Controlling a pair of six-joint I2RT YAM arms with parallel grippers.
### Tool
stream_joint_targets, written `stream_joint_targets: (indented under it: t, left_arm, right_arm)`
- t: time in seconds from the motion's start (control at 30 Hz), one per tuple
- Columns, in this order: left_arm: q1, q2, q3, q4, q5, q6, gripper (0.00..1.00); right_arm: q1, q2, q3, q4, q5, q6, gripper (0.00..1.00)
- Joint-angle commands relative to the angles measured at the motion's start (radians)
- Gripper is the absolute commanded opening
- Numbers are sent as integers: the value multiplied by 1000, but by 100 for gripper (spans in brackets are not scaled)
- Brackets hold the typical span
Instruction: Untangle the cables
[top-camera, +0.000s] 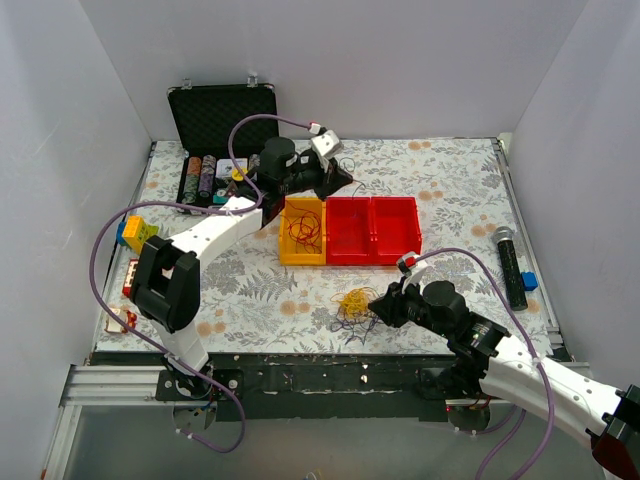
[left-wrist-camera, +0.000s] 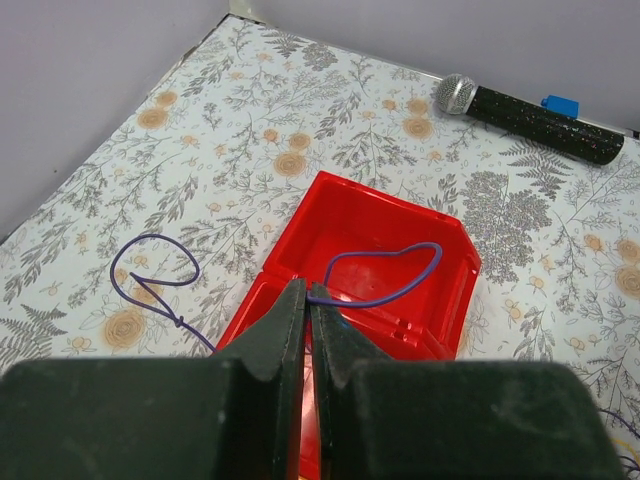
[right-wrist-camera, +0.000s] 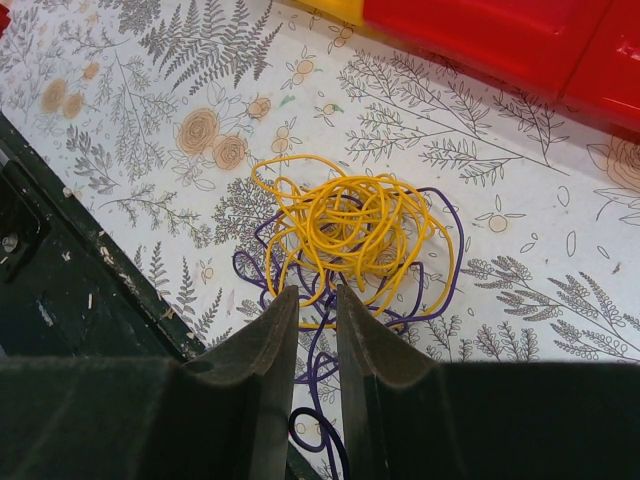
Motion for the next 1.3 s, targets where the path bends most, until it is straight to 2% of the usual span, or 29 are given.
stream_joint_targets:
  t: [0.0, 0.4, 0.63, 0.97, 1.27]
  left_arm:
    - [-22, -3, 27, 16, -19, 41, 0]
    - [-94, -9, -102, -30, -70, 66, 0]
    - [-94, 15, -100, -116, -77, 57, 0]
    - [-93, 183, 102, -325, -133, 23, 0]
    - [-74, 295, 294, -388, -188, -19, 0]
  right_arm:
    - [4, -7, 1, 22, 17, 1, 29]
    - [4, -19, -6, 8, 23, 1, 29]
    - [4, -31, -9, 3, 29, 4, 29]
    - [4, -7, 1, 3, 40, 4, 29]
    - [4, 10, 9, 3, 43, -1, 29]
